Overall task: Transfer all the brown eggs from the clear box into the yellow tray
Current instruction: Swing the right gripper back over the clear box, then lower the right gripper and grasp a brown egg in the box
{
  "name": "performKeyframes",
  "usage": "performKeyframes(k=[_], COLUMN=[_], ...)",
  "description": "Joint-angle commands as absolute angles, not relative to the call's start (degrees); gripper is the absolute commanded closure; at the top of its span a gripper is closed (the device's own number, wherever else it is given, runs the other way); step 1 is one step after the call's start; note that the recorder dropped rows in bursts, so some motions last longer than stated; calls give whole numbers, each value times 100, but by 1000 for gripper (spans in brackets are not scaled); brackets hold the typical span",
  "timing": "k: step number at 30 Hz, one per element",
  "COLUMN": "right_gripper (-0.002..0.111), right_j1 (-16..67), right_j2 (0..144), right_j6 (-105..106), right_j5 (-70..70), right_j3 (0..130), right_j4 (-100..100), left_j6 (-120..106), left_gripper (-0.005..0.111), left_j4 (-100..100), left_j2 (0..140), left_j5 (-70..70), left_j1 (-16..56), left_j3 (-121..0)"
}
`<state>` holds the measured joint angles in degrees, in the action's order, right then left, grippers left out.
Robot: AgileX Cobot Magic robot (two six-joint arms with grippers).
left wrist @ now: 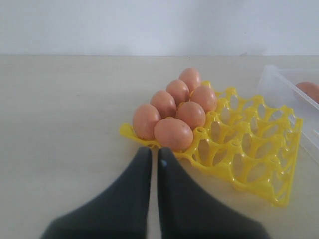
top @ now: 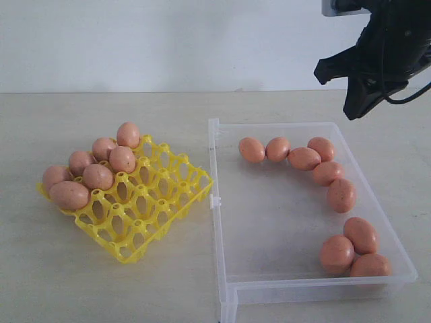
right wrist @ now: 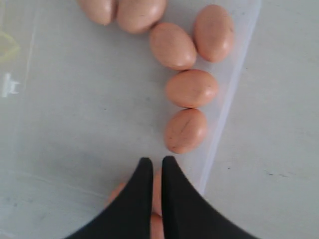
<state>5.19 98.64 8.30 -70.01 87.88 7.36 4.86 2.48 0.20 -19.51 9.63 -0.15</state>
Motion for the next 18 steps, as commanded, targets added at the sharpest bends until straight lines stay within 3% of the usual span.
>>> performKeyframes(k=[1, 11, 15, 18], right_gripper=[109, 106, 91, 72], right_j1=[465, 584, 595, 595], right_j2=[9811, 10178, 10487, 10772], right_j6=[958, 906, 917, 942], right_j5=[-6996, -6996, -6996, -6996], right_j3=[8804, 8804, 8804, 8804], right_j4=[1078, 977, 994, 927], left_j6=[493, 493, 493, 493], left_gripper=[103, 103, 103, 103], left_j4=[233, 233, 233, 233], left_j2=[0, 0, 0, 0], left_j5=[-1934, -1934, -1934, -1934], left_j1=[989, 989, 989, 989], left_j3=[0, 0, 0, 0])
